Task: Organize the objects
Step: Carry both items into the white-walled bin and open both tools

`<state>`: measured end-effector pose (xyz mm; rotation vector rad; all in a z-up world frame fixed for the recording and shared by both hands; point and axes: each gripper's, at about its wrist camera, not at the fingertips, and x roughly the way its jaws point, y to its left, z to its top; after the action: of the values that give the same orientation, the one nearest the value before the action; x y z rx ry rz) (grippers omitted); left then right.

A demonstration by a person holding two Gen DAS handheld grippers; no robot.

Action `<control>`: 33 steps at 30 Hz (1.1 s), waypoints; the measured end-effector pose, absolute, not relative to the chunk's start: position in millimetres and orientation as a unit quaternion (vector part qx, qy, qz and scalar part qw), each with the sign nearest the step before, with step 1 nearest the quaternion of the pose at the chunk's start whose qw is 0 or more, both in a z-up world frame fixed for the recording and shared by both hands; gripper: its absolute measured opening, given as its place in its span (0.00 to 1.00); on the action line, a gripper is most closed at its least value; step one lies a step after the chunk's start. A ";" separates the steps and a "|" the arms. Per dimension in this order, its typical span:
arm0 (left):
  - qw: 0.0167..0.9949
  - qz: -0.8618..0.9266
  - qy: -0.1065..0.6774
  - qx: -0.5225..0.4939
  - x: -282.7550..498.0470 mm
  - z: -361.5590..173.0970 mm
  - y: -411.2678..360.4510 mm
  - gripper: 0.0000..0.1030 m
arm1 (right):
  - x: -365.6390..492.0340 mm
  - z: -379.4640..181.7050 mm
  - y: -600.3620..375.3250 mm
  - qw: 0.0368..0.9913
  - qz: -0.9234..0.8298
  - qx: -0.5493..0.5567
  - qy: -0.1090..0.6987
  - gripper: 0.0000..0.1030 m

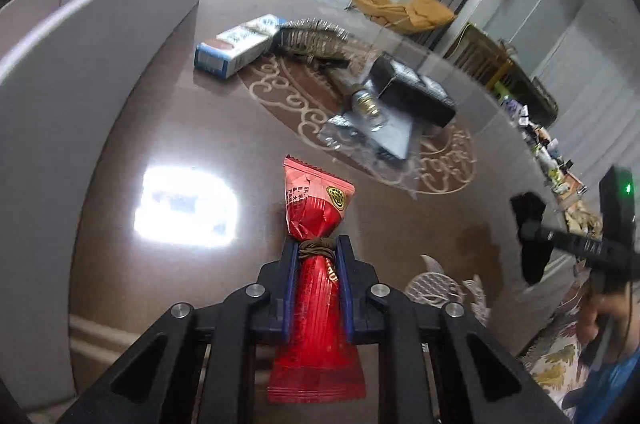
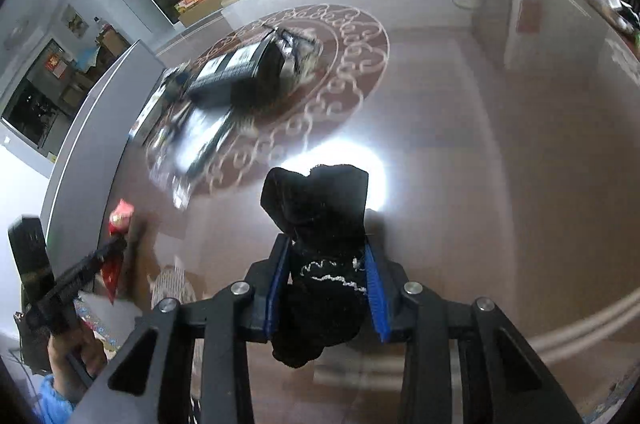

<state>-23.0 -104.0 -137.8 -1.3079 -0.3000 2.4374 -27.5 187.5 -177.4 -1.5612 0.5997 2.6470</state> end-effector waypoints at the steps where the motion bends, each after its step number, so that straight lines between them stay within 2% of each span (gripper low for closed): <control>1: 0.179 0.865 -0.102 -0.457 -17.3 -131.7 -104.3 0.17 | -24.5 -174.6 180.8 -0.001 0.847 -0.494 0.196 0.35; 5: 0.176 0.881 -0.097 -0.428 -5.2 -99.4 -112.4 0.17 | -29.1 -173.6 150.8 -0.046 0.849 -0.495 0.178 0.35; 10: 0.142 0.912 -0.108 -0.368 10.9 -36.3 -161.2 0.17 | -55.1 -148.0 78.1 -0.117 0.855 -0.482 0.154 0.35; 14: 0.064 0.934 -0.091 -0.340 11.9 -2.7 -226.0 0.17 | -81.1 -86.6 -7.3 -0.221 0.863 -0.429 0.148 0.35; 19: -0.043 0.928 -0.075 -0.363 -12.3 -7.8 -312.3 0.17 | -114.7 -42.6 -123.2 -0.333 0.845 -0.402 0.117 0.36; 23: -0.097 0.907 -0.049 -0.406 -29.5 -31.6 -350.9 0.18 | -141.2 -54.7 -206.4 -0.355 0.829 -0.427 0.060 0.38; 25: -0.118 0.892 -0.047 -0.435 -37.4 -48.1 -366.1 0.26 | -151.3 -69.9 -230.3 -0.351 0.818 -0.453 0.054 0.52; 26: -0.128 0.887 -0.048 -0.441 -38.7 -53.3 -371.3 0.42 | -154.4 -78.3 -235.5 -0.344 0.815 -0.463 0.062 0.60; 27: -0.141 0.883 -0.047 -0.445 -37.1 -57.5 -377.1 0.60 | -155.6 -81.8 -237.5 -0.336 0.814 -0.468 0.070 0.61; 28: -0.151 0.882 -0.045 -0.443 -35.1 -58.6 -378.9 0.66 | -154.0 -83.1 -235.3 -0.326 0.815 -0.471 0.082 0.61; 29: -0.160 0.884 -0.044 -0.437 -32.0 -58.0 -379.1 0.71 | -152.4 -82.6 -231.4 -0.323 0.817 -0.468 0.090 0.63; 31: -0.162 0.892 -0.046 -0.420 -21.0 -51.6 -372.9 0.72 | -140.6 -76.7 -214.0 -0.321 0.830 -0.446 0.095 0.69; 33: -0.147 0.900 -0.053 -0.407 -9.1 -43.7 -360.1 0.74 | -116.5 -67.8 -184.1 -0.295 0.861 -0.407 0.072 0.81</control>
<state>-9.1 -360.1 -43.7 -1.4135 -0.1843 3.1268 -116.5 -184.1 -67.8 -1.5939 0.2807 3.3725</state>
